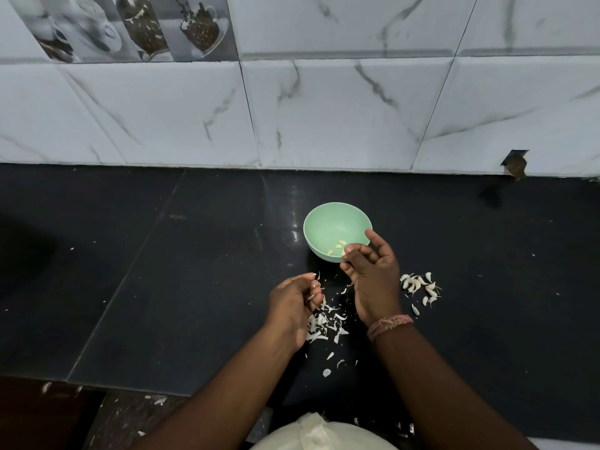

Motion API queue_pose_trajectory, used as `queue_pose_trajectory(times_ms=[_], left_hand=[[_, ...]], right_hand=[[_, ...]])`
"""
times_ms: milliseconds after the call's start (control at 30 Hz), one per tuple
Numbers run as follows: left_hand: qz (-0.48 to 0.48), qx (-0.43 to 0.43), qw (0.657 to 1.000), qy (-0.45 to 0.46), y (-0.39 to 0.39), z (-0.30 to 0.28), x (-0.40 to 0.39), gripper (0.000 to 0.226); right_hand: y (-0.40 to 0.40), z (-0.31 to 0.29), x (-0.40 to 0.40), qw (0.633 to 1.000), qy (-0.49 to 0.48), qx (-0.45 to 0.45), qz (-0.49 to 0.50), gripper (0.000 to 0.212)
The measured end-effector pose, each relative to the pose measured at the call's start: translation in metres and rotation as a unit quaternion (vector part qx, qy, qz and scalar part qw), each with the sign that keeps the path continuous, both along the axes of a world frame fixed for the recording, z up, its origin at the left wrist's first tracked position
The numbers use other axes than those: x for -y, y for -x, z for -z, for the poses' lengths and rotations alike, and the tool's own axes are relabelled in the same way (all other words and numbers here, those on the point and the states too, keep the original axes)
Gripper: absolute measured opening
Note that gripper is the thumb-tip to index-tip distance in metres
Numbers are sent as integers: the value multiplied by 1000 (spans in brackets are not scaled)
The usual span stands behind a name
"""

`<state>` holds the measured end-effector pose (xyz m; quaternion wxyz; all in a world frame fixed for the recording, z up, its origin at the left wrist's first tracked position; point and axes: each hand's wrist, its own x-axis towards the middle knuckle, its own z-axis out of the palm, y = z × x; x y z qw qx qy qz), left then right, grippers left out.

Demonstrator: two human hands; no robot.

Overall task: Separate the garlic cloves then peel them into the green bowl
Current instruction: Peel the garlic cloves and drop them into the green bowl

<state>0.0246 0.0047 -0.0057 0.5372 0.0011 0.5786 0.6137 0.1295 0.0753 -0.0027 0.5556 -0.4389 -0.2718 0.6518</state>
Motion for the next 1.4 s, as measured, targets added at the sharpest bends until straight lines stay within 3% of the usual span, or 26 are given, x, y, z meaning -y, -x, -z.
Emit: queue_pose_trajectory(times_ms=[133,233,567,667,800,933,1000,1067,1167,1267,1333,1400], left_hand=[[2,-1,1000,16,2,4,-3,18],[7,-5,1000,13,2,4,-4,19],[-3,76,997,33,0,-3,-2,41],[6,92,995,32,-1,-6,4,39],[37,109,992,42,-4,-14,15,32],[69,151,986,8,-1,-24,30,40],[82,143,986,1,2,-26,36,44],[84,123,989,10,2,-28,38,47],[92,120,988,26,-2,-29,34,62],[75,114,990,23,-6,-31,32,73],[84,113,990,1,-5,-37,36,79],[88,105,991,-10,0,-35,40,76]], right_hand=[[1,4,-18,982,-66,176,-3,54],[3,5,-23,966,-79,246,-9,49],[-1,-4,-1,956,-132,263,5,28],[-3,3,41,905,-219,361,-52,22],[-4,22,97,807,-356,397,-254,50],[-8,42,86,711,-320,553,-293,73],[-11,44,75,716,-251,603,-247,81],[-13,37,69,748,-202,602,-193,77],[-10,19,86,802,-263,497,-203,60],[-2,18,114,777,-349,431,-296,58],[-3,32,99,748,-316,501,-300,63],[-14,37,79,759,-239,558,-234,61]])
